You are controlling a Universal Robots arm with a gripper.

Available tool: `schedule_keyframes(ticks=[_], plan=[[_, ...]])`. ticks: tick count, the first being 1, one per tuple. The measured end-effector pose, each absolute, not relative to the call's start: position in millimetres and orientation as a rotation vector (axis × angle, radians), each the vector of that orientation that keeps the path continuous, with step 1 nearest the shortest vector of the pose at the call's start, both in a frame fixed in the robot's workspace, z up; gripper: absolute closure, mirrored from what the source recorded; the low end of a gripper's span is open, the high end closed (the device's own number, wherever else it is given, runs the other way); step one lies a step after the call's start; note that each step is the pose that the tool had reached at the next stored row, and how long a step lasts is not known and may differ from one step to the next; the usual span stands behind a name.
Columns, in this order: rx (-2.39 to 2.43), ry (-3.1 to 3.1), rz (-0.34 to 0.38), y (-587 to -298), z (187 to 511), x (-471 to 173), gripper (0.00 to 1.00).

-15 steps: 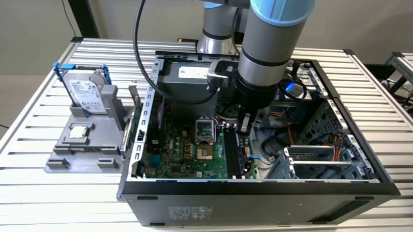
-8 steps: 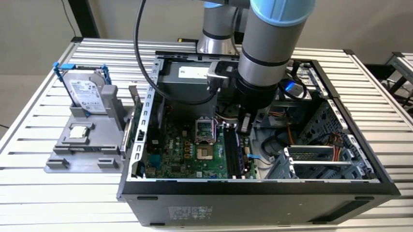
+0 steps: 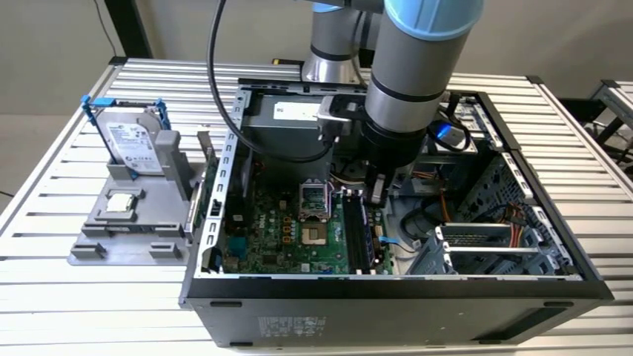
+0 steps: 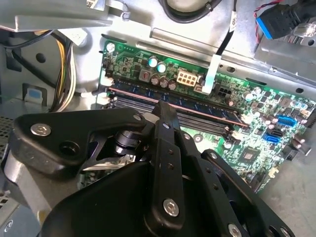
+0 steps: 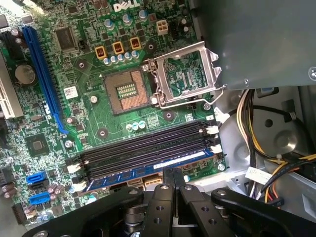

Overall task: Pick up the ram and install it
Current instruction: 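Press down the ram until it locks into place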

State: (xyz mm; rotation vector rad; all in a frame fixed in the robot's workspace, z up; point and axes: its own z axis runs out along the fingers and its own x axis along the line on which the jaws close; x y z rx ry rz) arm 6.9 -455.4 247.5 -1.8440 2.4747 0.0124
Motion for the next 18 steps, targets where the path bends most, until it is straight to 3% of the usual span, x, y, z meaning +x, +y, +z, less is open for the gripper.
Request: schedule_keyframes(ticks=[18], plan=[[-1.878,2.456,0.002,-455.6,244.0,7.8,1.0]])
